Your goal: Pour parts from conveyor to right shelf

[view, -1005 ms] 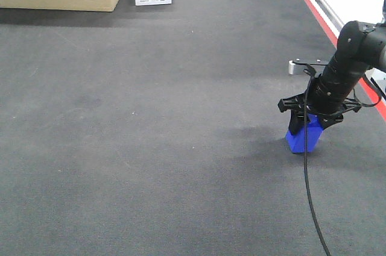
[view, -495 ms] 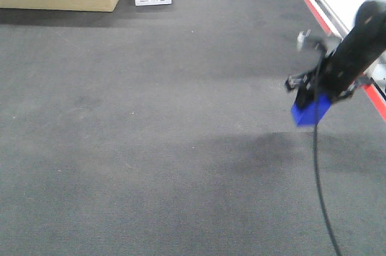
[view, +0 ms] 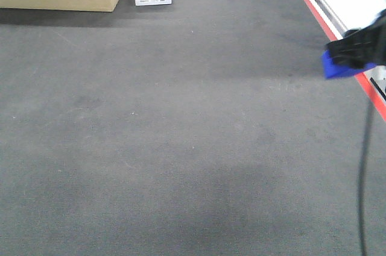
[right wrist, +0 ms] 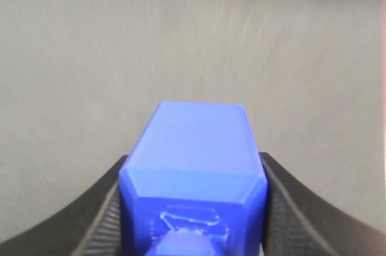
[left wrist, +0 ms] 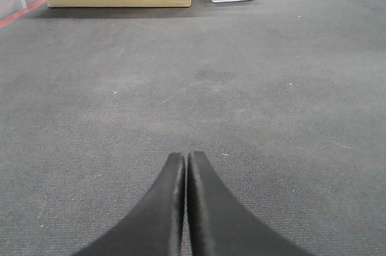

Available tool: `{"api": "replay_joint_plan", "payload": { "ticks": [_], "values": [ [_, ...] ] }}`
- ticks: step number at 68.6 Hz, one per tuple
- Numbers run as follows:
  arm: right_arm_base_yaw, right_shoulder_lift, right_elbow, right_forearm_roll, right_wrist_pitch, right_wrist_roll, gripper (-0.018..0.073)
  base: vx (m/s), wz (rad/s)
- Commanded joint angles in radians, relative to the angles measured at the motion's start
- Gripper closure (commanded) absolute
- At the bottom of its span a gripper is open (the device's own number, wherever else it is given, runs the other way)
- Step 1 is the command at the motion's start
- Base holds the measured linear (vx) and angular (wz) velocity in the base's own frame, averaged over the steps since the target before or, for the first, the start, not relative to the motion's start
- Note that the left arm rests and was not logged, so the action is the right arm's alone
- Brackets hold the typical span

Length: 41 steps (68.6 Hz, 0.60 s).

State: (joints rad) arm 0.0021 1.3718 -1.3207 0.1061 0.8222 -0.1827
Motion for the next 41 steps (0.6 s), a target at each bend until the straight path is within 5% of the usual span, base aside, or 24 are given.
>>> {"api": "replay_joint_plan", "payload": {
  "ticks": [1, 41],
  "values": [
    [-0.004, -0.144, 0.048, 0.01, -0.14, -0.015, 0.0565, 0.0, 0.0],
    [-0.004, -0.804, 0.695, 0.008, -0.497, -0.023, 0.0565, 0.0, 0.0]
  ]
}}
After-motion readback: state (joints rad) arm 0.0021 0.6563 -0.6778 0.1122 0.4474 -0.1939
